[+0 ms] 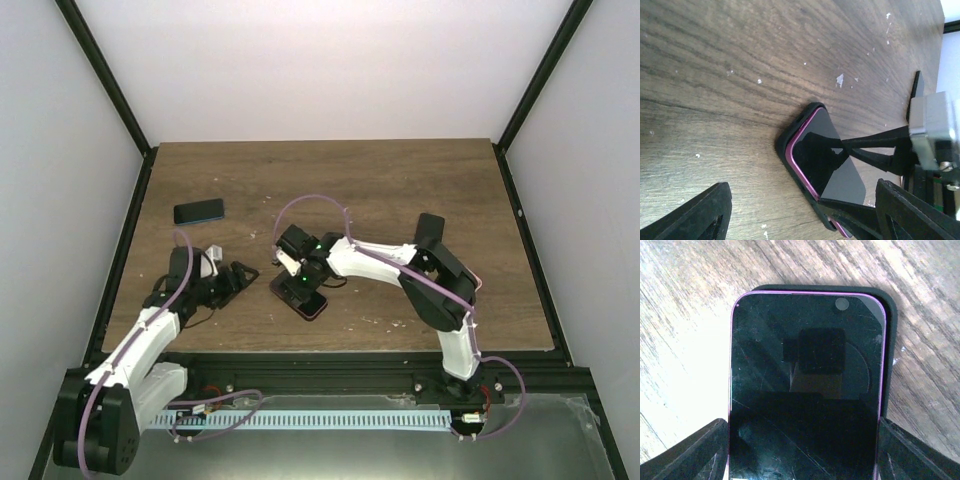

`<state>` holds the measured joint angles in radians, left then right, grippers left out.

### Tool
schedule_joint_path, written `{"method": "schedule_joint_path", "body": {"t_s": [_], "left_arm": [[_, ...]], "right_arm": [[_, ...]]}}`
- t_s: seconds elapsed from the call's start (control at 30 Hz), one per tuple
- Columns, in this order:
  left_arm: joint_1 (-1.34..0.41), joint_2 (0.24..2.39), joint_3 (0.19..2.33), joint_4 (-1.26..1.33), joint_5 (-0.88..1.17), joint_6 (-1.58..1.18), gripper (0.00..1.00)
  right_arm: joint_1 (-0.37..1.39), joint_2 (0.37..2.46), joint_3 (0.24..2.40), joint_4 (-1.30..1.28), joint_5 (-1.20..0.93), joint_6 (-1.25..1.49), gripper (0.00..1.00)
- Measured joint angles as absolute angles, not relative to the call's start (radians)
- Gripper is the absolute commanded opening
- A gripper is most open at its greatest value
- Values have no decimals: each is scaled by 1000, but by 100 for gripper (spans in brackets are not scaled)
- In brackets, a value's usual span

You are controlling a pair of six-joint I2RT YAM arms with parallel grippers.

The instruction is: Put the phone into the phone case

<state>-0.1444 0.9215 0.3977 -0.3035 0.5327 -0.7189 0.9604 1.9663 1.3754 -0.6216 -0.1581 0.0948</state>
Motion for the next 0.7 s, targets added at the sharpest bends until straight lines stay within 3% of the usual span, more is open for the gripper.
{"method": "schedule_joint_path", "body": {"t_s": [0.7], "left_arm": [[-144,987,374,-250,551,-731,75]], "right_arm": [[966,1988,1407,-651,-104,173,63]]}}
